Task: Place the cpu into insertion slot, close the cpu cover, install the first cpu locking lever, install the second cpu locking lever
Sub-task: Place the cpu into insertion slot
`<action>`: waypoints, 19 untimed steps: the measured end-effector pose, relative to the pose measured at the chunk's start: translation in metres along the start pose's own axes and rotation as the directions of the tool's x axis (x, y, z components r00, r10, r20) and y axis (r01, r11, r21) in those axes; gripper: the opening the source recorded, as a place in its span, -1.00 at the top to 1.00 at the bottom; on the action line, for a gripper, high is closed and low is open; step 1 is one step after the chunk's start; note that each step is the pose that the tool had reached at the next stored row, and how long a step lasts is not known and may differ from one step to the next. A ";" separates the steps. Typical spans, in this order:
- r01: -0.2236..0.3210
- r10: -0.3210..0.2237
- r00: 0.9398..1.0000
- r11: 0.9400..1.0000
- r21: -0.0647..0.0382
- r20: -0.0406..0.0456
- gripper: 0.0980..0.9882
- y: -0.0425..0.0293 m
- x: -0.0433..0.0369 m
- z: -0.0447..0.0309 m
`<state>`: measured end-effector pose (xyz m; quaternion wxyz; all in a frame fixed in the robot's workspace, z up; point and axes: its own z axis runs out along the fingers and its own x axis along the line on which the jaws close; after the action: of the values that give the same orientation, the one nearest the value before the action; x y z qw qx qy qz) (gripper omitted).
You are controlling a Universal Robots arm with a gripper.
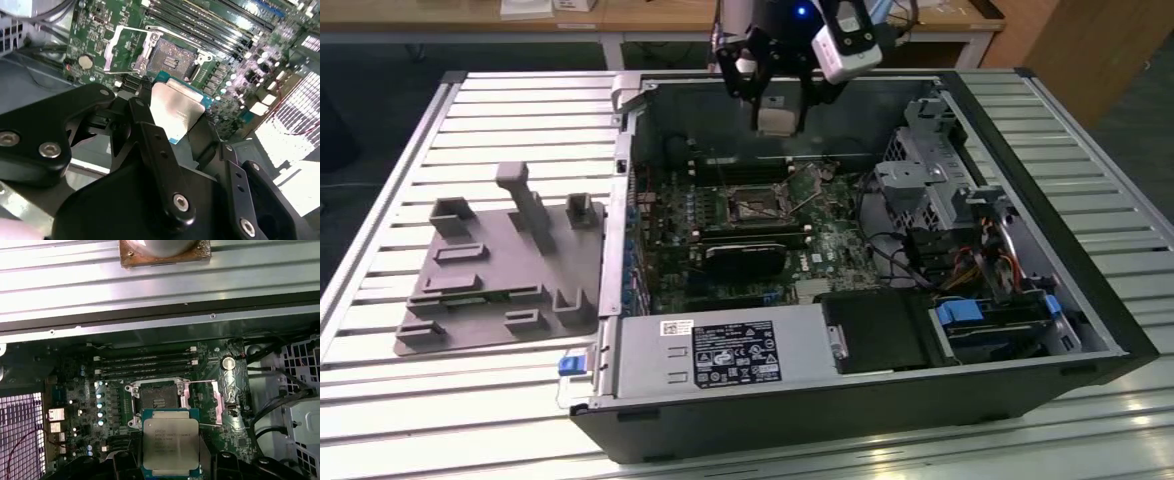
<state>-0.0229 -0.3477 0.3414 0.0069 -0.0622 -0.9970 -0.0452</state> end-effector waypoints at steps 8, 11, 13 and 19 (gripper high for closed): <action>-0.141 0.141 0.990 0.990 -0.004 0.012 0.01 -0.0008 -0.0001 0.0092; -0.192 0.192 0.981 0.981 -0.005 0.017 0.01 -0.0011 -0.0001 0.0123; -0.226 0.226 0.974 0.974 -0.007 0.020 0.01 -0.0013 -0.0002 0.0142; -0.314 0.314 0.949 0.949 -0.011 0.027 0.01 -0.0017 -0.0002 0.0189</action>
<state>-0.0231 -0.3476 0.3224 -0.0005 -0.2208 -0.9742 -0.0457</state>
